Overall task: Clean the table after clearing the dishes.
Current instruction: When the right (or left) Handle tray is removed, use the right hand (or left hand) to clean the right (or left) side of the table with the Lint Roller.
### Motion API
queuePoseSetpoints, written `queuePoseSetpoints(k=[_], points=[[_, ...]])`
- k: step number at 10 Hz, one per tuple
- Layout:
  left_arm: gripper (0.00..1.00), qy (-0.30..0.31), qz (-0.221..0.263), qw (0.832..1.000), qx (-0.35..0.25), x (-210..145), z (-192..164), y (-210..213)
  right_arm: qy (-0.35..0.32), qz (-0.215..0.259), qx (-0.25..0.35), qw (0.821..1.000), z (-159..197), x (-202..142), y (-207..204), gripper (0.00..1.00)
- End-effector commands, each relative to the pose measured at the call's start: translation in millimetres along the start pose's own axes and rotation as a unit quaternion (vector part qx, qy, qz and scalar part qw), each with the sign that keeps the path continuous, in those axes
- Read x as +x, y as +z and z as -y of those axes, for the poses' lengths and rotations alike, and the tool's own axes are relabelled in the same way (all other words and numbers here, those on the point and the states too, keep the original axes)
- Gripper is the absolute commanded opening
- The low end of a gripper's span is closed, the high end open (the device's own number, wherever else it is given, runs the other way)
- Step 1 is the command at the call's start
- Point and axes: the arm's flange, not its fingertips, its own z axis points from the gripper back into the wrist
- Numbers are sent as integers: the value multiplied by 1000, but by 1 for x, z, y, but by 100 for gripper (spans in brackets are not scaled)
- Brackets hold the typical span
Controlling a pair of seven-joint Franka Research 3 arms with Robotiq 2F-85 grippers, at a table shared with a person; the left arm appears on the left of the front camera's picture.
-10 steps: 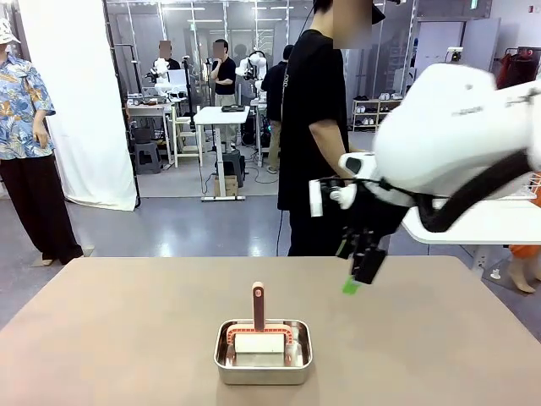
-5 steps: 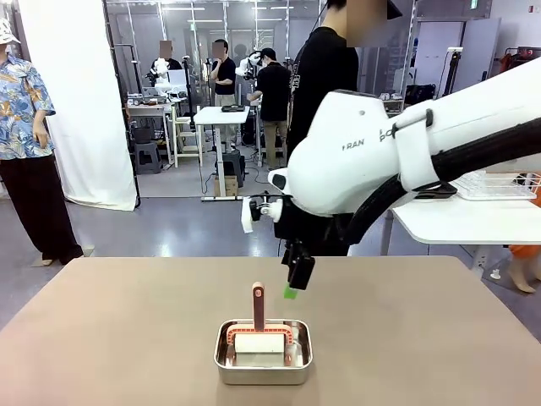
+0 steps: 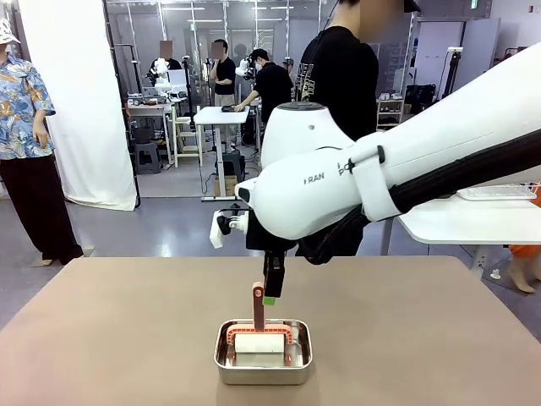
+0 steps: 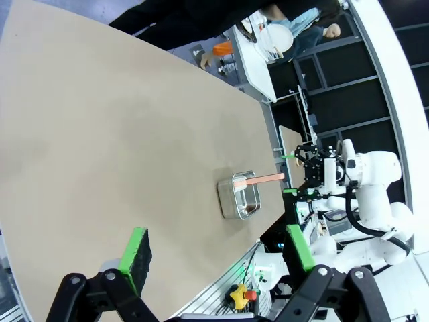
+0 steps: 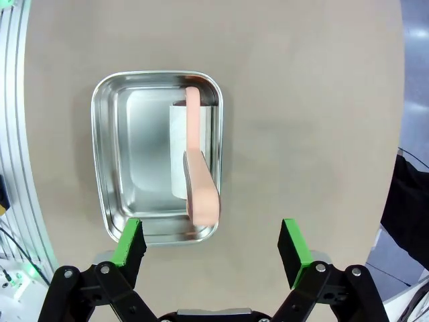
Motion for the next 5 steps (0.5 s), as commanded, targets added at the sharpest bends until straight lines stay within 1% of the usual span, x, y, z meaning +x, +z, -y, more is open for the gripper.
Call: queuePoseSetpoints(k=[1,3,5], points=[[100,-4,4,1000,-4,-3,1,2,-4,-19,6,1000,1,17,-6,100],[100,-4,4,1000,-4,-3,1,2,-2,-41,9,999,-2,24,-21,100],[100,-4,4,1000,-4,-3,1,2,2,-48,12,999,-3,28,-32,100]])
